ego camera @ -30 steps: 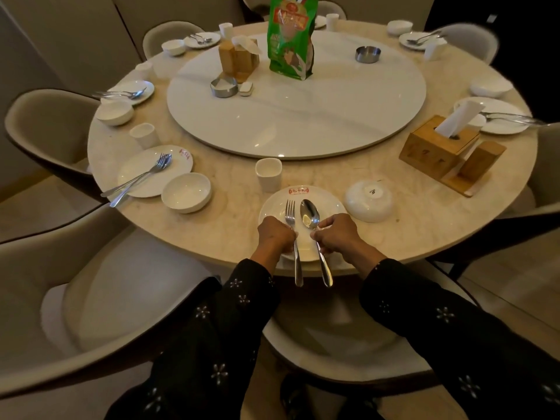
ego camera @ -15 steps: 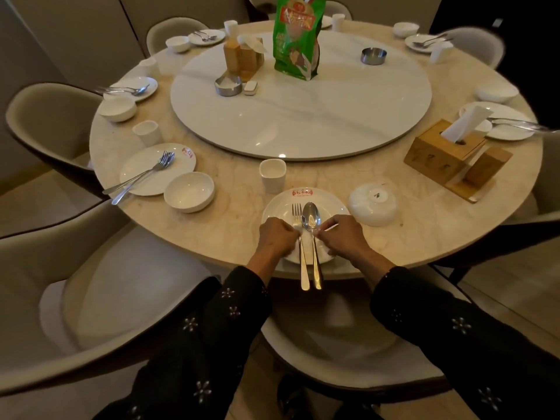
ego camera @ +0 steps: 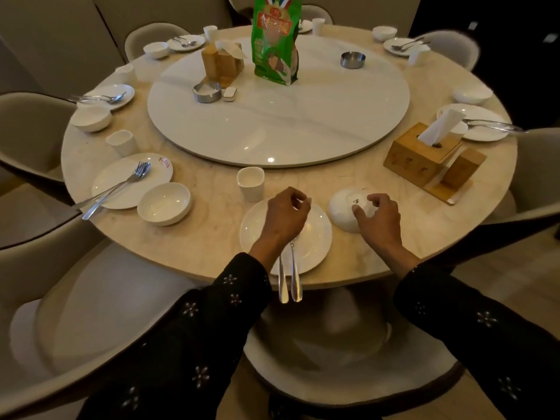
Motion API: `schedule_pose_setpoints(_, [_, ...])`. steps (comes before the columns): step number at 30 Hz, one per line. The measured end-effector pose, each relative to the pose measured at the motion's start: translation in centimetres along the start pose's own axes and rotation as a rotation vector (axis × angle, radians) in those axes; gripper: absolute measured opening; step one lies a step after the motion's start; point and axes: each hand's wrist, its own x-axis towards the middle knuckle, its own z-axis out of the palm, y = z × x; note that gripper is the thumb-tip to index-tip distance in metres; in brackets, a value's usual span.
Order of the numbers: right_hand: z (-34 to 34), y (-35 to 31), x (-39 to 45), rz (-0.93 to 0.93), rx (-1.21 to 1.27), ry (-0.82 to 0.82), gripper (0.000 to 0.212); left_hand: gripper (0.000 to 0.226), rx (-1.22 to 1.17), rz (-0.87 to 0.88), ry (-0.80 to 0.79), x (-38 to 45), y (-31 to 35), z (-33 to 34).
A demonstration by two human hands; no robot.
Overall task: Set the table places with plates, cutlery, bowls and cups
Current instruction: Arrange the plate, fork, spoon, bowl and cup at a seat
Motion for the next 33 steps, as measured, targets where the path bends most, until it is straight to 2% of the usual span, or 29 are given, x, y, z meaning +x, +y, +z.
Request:
schedule_pose_setpoints(5, [-1.2, 0.9, 1.7, 0.103, 0.037, -0.071, 0.050, 0.035, 0.113, 0.018, -0.155, 3.4, 3.2, 6.0])
schedule_pose_setpoints(10, [-1.2, 1.7, 2.6, 0.242, 0.114, -0.194, 0.055, 0.057, 0.312, -0.281, -0.345, 6.2, 4.0, 10.3])
schedule_pose_setpoints(15, [-1.2, 1.8, 3.6, 0.322, 0.194, -0.202, 0.058, 0.048, 0.387, -0.304, -0.339, 6.8, 4.0, 11.9])
schedule_pose_setpoints(22, [-1.9, 2.8, 4.5, 0.430, 0.375, -0.195, 0.084, 0.045, 0.135, -0.384, -0.196, 7.0, 3.7, 12.2])
schedule_pose_setpoints(24, [-2.2, 2.8, 4.4, 0.449, 0.429, -0.192, 0.074, 0.044, -0.112, -0.457, -0.137, 7.2, 3.6, 12.0])
schedule_pose_setpoints(26, [-2.6, 2.4, 4.2, 0.487, 0.531, -0.188, 0.054, 0.028, -0.506, -0.528, -0.121, 7.3, 4.1, 11.7])
schedule_pose_setpoints(27, [-2.7, 2.3, 4.2, 0.512, 0.591, -0.190, 0.050, 0.020, -0.631, -0.519, -0.152, 7.1, 4.5, 11.4])
schedule_pose_setpoints(28, [-3.0, 2.2, 4.2, 0.537, 0.642, -0.202, 0.049, 0.019, -0.653, -0.468, -0.195, 6.9, 4.9, 11.0])
schedule_pose_setpoints(30, [-3.8, 1.9, 4.5, 0.554, 0.711, -0.260, 0.050, 0.029, -0.550, -0.313, -0.283, 6.7, 5.6, 10.4])
schedule_pose_setpoints(33, [-5.4, 1.4, 5.3, 0.555, 0.789, -0.386, 0.065, 0.033, -0.331, -0.076, -0.388, 6.0, 6.6, 9.3])
